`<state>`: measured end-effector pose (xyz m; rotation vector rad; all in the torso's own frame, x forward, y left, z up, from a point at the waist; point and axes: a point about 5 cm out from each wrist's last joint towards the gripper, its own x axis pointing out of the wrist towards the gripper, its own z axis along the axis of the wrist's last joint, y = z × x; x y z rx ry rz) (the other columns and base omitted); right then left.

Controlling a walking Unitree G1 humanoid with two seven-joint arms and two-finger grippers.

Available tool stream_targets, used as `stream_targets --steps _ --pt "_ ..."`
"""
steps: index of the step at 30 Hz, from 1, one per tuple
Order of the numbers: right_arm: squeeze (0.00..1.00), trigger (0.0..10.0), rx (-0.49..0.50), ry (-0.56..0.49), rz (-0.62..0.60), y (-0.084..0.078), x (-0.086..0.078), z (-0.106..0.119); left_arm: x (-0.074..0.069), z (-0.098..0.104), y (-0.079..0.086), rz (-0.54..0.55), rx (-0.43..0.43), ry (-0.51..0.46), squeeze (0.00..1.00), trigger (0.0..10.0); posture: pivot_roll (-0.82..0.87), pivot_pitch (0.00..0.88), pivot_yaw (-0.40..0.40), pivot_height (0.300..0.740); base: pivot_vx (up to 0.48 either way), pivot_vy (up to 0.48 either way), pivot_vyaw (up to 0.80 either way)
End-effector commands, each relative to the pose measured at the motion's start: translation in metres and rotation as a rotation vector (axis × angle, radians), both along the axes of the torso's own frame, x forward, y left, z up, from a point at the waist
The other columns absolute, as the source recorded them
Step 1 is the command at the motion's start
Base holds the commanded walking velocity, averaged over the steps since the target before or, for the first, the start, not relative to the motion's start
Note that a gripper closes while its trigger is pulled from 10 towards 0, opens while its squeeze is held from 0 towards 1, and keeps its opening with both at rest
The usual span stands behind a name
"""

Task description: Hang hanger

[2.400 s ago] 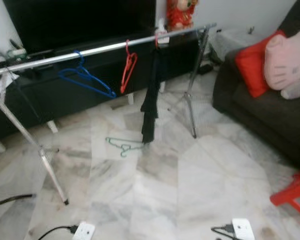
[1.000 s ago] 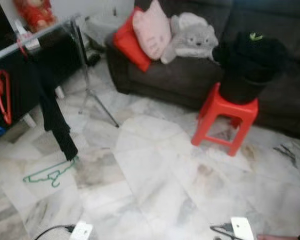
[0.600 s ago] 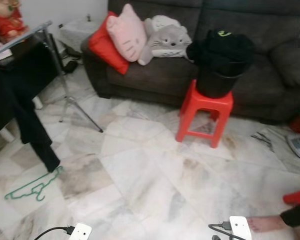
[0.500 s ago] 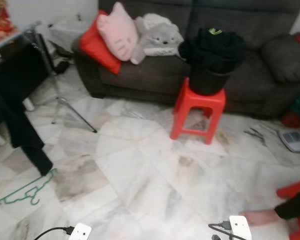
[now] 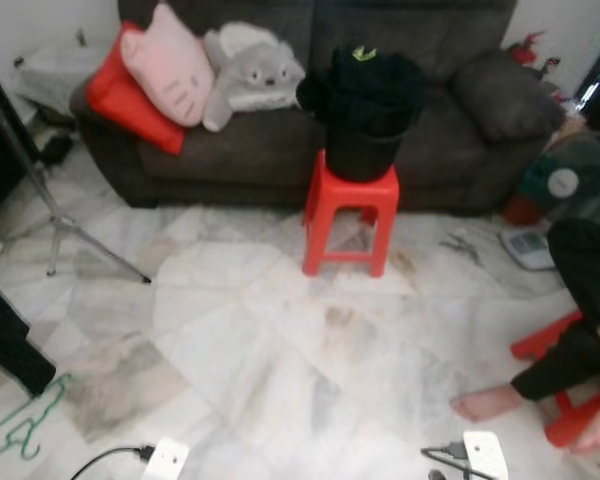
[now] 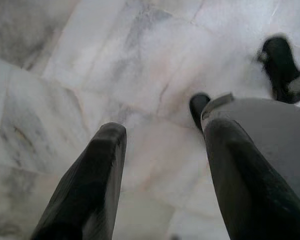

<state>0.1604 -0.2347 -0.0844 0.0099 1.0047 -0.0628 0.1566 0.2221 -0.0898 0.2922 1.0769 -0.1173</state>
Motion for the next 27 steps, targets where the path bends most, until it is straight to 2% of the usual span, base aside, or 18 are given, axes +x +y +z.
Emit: stream_targets --steps 1,13,27 --pt "0.00 10.0 -0.014 0.014 -0.018 -0.0070 -0.0052 -0.0005 -0.0006 -0.0008 -0.0021 0.007 -0.008 0.005 0.00 10.0 -0.05 0.064 -0.019 0.740 0.000 0.000 -0.58" --pt "0.00 10.0 -0.010 -0.005 -0.033 -0.0073 -0.0055 -0.0001 -0.0024 -0.0017 -0.0023 0.019 -0.013 0.013 0.00 10.0 -0.04 0.058 -0.021 0.740 0.000 0.000 -0.04" --pt "0.00 10.0 -0.011 -0.027 -0.032 -0.0079 -0.0038 0.0011 -0.0018 -0.0017 -0.0036 0.014 -0.014 0.014 0.00 10.0 -0.04 0.054 -0.034 0.740 0.247 0.000 0.00"
